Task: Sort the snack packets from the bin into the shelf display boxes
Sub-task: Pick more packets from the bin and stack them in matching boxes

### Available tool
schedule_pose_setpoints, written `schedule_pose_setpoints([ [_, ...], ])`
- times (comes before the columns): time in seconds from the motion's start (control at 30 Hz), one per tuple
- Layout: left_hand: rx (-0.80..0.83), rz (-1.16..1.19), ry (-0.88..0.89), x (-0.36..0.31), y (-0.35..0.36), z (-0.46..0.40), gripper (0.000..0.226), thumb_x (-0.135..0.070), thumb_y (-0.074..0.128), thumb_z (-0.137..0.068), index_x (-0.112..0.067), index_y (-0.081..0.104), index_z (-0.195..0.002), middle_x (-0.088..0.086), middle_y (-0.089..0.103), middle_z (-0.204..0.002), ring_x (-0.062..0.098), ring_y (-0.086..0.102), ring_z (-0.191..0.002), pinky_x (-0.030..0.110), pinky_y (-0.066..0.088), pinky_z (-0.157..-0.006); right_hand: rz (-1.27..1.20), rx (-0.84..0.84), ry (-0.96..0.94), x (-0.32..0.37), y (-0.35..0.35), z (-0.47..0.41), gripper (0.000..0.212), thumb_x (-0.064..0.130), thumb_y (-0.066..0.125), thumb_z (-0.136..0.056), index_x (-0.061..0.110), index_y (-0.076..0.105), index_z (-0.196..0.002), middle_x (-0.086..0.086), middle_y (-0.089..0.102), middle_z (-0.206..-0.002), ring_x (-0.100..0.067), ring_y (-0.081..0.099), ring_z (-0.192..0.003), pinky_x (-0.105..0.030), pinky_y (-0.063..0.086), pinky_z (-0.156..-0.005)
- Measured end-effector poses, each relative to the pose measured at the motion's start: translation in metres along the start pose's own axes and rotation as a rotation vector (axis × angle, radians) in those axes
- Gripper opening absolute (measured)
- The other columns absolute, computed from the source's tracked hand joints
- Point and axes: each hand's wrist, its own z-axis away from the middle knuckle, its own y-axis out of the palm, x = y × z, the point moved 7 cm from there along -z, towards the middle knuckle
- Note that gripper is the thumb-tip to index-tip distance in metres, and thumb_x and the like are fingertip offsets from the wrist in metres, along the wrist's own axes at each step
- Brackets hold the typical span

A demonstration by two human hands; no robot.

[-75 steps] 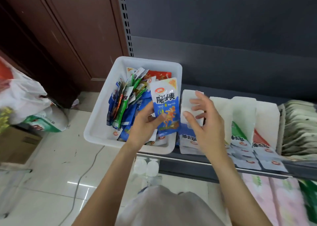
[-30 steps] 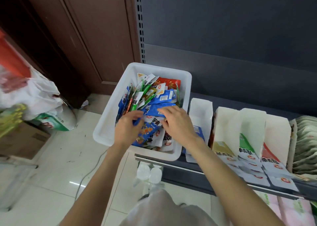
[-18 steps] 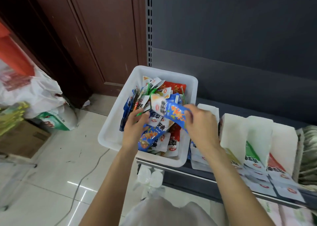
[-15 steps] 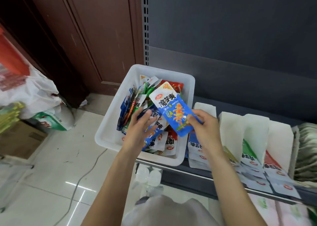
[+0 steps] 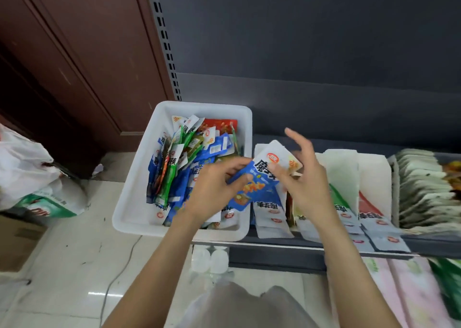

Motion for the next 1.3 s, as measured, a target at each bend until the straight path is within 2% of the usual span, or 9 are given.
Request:
schedule_pose_setpoints([
  [0.1,-0.037,-0.065,0.084,-0.011,0.02,-0.009,0.022,-0.018,0.069,-0.084,-0.016,0.07,-0.106,-0.007,0.072,-0.094,-0.001,0.063,-0.08,0.018,0.052,-0.073,0.305,-0.084,-0.121,0.004,-0.028,0.006,0.014,0.031,0.062,-0.088,0.029,0.055,-0.101,0.017,0.06,-0.081,-0.001,0.063,-0.066,-0.016,0.047,-0.048],
  [0.3,-0.127,-0.221,0.229,0.0,0.045,-0.011,0.012,-0.019,0.065,-0.084,-0.019,0.073,-0.093,-0.007,0.072,-0.089,0.008,0.065,-0.074,0.021,0.051,-0.063,0.506,-0.399,-0.396,-0.01,-0.037,0.042,0.012,0.014,0.061,-0.09,0.004,0.067,-0.091,-0.002,0.069,-0.085,-0.005,0.059,-0.07,-0.014,0.047,-0.061],
  [0.53,0.033,-0.51,0.242,0.039,0.063,0.001,0.018,-0.01,0.078,-0.073,-0.022,0.075,-0.086,-0.005,0.069,-0.097,0.02,0.061,-0.095,0.036,0.053,-0.079,0.718,-0.085,-0.351,-0.066,0.014,0.05,0.022,0.021,0.048,-0.089,0.016,0.069,-0.085,0.005,0.07,-0.086,-0.013,0.064,-0.069,-0.025,0.052,-0.058],
  [0.67,0.078,-0.458,0.247,0.048,0.064,0.011,0.016,-0.014,0.07,-0.079,-0.021,0.073,-0.093,-0.004,0.065,-0.107,0.017,0.056,-0.105,0.039,0.052,-0.084,0.925,0.055,-0.312,-0.078,0.025,0.045,0.019,0.028,0.058,-0.087,0.022,0.075,-0.088,0.005,0.067,-0.088,-0.019,0.057,-0.084,-0.03,0.047,-0.067],
  [0.77,0.099,-0.326,0.215,0.044,0.056,0.015,0.025,-0.029,0.052,-0.088,-0.02,0.07,-0.104,-0.006,0.063,-0.111,0.01,0.056,-0.105,0.028,0.049,-0.089,1.006,0.132,-0.322,-0.079,0.027,0.043,0.019,0.034,0.06,-0.085,0.023,0.075,-0.087,0.003,0.059,-0.086,-0.019,0.049,-0.084,-0.029,0.039,-0.067],
  [0.87,-0.076,-0.284,0.134,0.037,0.027,0.023,0.029,-0.034,0.049,-0.09,-0.021,0.068,-0.107,-0.007,0.068,-0.101,0.006,0.061,-0.092,0.019,0.049,-0.079,0.876,0.173,-0.314,-0.062,0.026,0.036,0.037,0.039,0.041,-0.089,0.023,0.073,-0.095,0.006,0.061,-0.093,-0.017,0.05,-0.09,-0.03,0.042,-0.073],
  [0.97,-0.369,-0.244,0.018,0.045,-0.021,0.039,0.024,-0.032,0.051,-0.091,-0.019,0.07,-0.098,-0.009,0.069,-0.083,0.004,0.061,-0.072,0.024,0.05,-0.06,0.618,0.167,-0.295,-0.032,0.03,0.018,0.026,0.029,0.048,-0.095,0.02,0.07,-0.106,0.005,0.063,-0.1,-0.013,0.054,-0.094,-0.027,0.044,-0.082],
  [1.07,-0.554,-0.248,-0.155,0.07,-0.067,0.055,0.01,-0.019,0.06,-0.089,-0.024,0.067,-0.094,-0.008,0.065,-0.077,0.006,0.058,-0.068,0.025,0.048,-0.06,0.497,0.239,-0.331,-0.007,0.06,-0.003,0.02,0.021,0.054,-0.095,0.019,0.067,-0.111,0.005,0.064,-0.105,-0.007,0.057,-0.095,-0.02,0.046,-0.079],
  [1.3,-0.393,-0.519,-0.333,0.13,-0.119,0.046,0.025,-0.02,0.068,-0.083,-0.017,0.065,-0.108,0.001,0.066,-0.103,0.026,0.061,-0.092,0.036,0.051,-0.076,0.441,0.414,-0.301,0.005,0.172,-0.046,0.032,0.024,0.053,-0.096,0.016,0.058,-0.126,0.004,0.068,-0.102,-0.01,0.062,-0.092,-0.036,0.054,-0.08],
])
